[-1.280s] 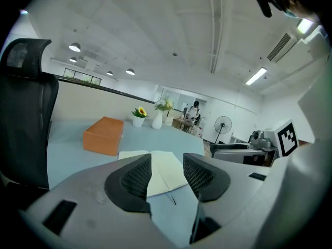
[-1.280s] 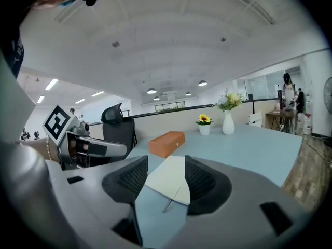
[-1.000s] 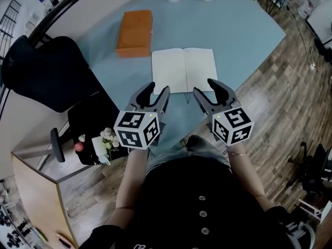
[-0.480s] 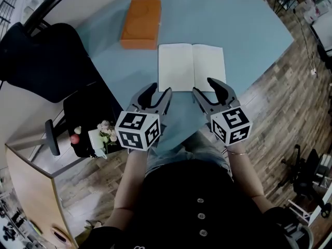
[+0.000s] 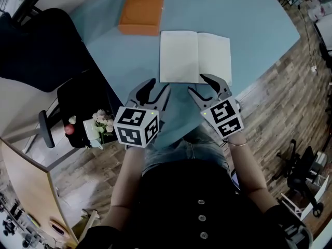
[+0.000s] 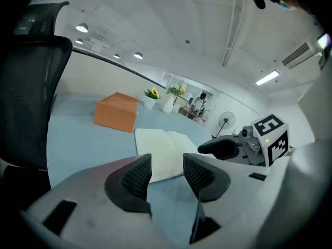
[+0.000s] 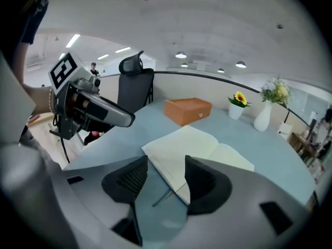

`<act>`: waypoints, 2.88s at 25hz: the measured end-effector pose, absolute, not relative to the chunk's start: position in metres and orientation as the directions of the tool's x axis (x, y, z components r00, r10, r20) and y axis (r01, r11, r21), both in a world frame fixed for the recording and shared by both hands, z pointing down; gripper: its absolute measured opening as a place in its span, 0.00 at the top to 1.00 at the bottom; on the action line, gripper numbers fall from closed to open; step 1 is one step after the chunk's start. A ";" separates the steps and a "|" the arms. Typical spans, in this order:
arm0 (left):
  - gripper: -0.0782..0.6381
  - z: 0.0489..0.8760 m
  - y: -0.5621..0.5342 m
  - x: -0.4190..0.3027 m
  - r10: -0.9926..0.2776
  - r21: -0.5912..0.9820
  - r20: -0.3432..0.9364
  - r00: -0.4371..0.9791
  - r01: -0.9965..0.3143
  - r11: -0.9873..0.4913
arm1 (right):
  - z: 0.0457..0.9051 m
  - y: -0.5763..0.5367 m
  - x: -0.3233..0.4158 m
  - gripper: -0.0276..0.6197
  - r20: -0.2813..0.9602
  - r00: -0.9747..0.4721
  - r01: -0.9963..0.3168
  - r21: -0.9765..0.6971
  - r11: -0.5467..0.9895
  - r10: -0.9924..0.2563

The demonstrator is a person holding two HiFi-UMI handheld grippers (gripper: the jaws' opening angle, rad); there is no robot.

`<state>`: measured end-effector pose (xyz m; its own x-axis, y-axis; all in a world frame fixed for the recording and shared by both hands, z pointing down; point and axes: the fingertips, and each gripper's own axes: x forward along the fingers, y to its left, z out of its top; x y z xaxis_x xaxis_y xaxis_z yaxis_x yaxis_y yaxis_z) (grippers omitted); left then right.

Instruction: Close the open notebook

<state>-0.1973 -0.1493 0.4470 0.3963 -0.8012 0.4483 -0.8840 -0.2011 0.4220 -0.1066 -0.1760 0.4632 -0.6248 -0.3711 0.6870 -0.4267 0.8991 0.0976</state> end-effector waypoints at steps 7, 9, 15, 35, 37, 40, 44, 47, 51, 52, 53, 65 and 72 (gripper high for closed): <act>0.65 0.466 -0.149 -0.201 -0.776 0.442 0.479 0.411 -0.876 -0.191 | 0.498 -0.179 -0.113 0.62 0.768 -0.551 -0.279 0.199 0.939 -0.326; 0.65 0.472 -0.149 -0.202 -0.770 0.444 0.489 0.409 -0.877 -0.184 | 0.505 -0.181 -0.116 0.62 0.777 -0.540 -0.257 0.212 0.943 -0.322; 0.65 0.483 -0.147 -0.202 -0.754 0.457 0.509 0.416 -0.872 -0.173 | 0.521 -0.190 -0.121 0.58 0.806 -0.494 -0.149 0.290 0.945 -0.325; 0.65 0.490 -0.158 -0.197 -0.743 0.473 0.509 0.434 -0.863 -0.179 | 0.533 -0.193 -0.137 0.56 0.858 -0.458 0.183 0.347 0.920 -0.233; 0.65 0.491 -0.157 -0.197 -0.743 0.475 0.512 0.431 -0.863 -0.174 | 0.534 -0.190 -0.137 0.59 0.856 -0.465 0.198 0.352 0.915 -0.228; 0.65 0.493 -0.157 -0.198 -0.746 0.481 0.512 0.426 -0.862 -0.162 | 0.536 -0.185 -0.135 0.67 0.856 -0.471 0.198 0.341 0.919 -0.216; 0.65 0.494 -0.156 -0.201 -0.748 0.491 0.511 0.423 -0.858 -0.150 | 0.538 -0.180 -0.135 0.75 0.849 -0.480 0.169 0.336 0.927 -0.220; 0.65 0.497 -0.155 -0.202 -0.745 0.498 0.509 0.432 -0.853 -0.154 | 0.540 -0.177 -0.136 0.80 0.843 -0.486 0.159 0.347 0.924 -0.233; 0.65 0.498 -0.154 -0.200 -0.739 0.500 0.510 0.440 -0.851 -0.162 | 0.535 -0.175 -0.136 0.86 0.810 -0.520 0.123 0.384 0.915 -0.270; 0.65 0.498 -0.154 -0.199 -0.737 0.500 0.510 0.443 -0.850 -0.165 | 0.532 -0.175 -0.136 0.87 0.800 -0.530 0.110 0.394 0.912 -0.281; 0.65 0.498 -0.155 -0.198 -0.735 0.498 0.511 0.445 -0.851 -0.168 | 0.531 -0.176 -0.135 0.87 0.791 -0.538 0.099 0.401 0.911 -0.290; 0.64 0.493 -0.178 -0.194 -0.756 0.545 0.491 0.434 -0.830 -0.122 | 0.514 -0.178 -0.132 0.89 0.736 -0.605 0.014 0.392 0.920 -0.305; 0.64 0.486 -0.189 -0.192 -0.786 0.568 0.473 0.399 -0.820 -0.075 | 0.502 -0.179 -0.131 0.90 0.709 -0.641 -0.037 0.354 0.935 -0.294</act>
